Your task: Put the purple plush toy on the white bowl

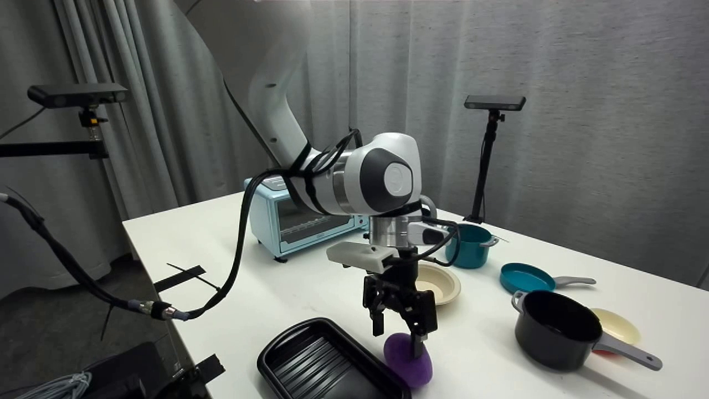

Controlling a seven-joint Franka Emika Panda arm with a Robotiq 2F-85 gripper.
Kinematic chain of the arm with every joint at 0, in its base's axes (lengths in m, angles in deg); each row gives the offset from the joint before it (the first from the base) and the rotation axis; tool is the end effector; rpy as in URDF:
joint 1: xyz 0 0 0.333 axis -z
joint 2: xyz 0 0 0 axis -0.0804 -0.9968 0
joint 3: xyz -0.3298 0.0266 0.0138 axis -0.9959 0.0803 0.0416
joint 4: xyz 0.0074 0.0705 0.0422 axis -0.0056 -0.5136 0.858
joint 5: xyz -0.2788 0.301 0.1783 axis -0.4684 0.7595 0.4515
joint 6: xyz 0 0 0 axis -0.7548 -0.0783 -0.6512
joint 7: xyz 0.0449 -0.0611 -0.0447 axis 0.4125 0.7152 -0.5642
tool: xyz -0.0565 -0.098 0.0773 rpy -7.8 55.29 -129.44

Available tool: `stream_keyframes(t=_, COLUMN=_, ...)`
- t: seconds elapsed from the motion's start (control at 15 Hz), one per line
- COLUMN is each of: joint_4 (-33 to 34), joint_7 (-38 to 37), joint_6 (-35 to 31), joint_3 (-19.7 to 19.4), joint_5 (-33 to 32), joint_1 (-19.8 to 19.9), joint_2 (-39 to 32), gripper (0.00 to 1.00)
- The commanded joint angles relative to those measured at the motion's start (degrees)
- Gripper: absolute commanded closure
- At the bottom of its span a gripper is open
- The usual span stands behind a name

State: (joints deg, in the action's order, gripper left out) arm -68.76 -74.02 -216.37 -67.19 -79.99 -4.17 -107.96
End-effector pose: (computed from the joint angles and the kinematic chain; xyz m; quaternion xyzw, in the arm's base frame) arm 0.5528 -0.1020 0.1465 0.9791 -0.0760 -0.1118 0.1521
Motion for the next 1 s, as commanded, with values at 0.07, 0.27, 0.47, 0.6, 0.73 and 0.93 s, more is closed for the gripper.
stream_keyframes(t=0.07, joint_4=-1.5, joint_7=-3.2, joint_6=-2.9, joint_3=-1.4, joint_5=-4.3, joint_1=-1.4, joint_2=0.6, gripper=0.34)
stream_keyframes(t=0.27, joint_4=-1.7, joint_7=-4.4, joint_6=-3.9, joint_3=-1.3, joint_5=-4.6, joint_1=-1.3, joint_2=0.8, gripper=0.58)
stream_keyframes(t=0.47, joint_4=-1.7, joint_7=-4.3, joint_6=-3.4, joint_3=-0.7, joint_5=-3.1, joint_1=-1.2, joint_2=2.3, gripper=0.79)
stream_keyframes(t=0.6, joint_4=-0.8, joint_7=-3.3, joint_6=-1.7, joint_3=0.0, joint_5=-1.4, joint_1=-1.1, joint_2=4.1, gripper=0.90)
stream_keyframes(t=0.73, joint_4=1.6, joint_7=-2.0, joint_6=0.4, joint_3=0.6, joint_5=0.3, joint_1=-0.9, joint_2=5.4, gripper=0.96)
stream_keyframes(t=0.93, joint_4=8.0, joint_7=0.2, joint_6=3.4, joint_3=1.8, joint_5=5.0, joint_1=-0.2, joint_2=6.3, gripper=0.97)
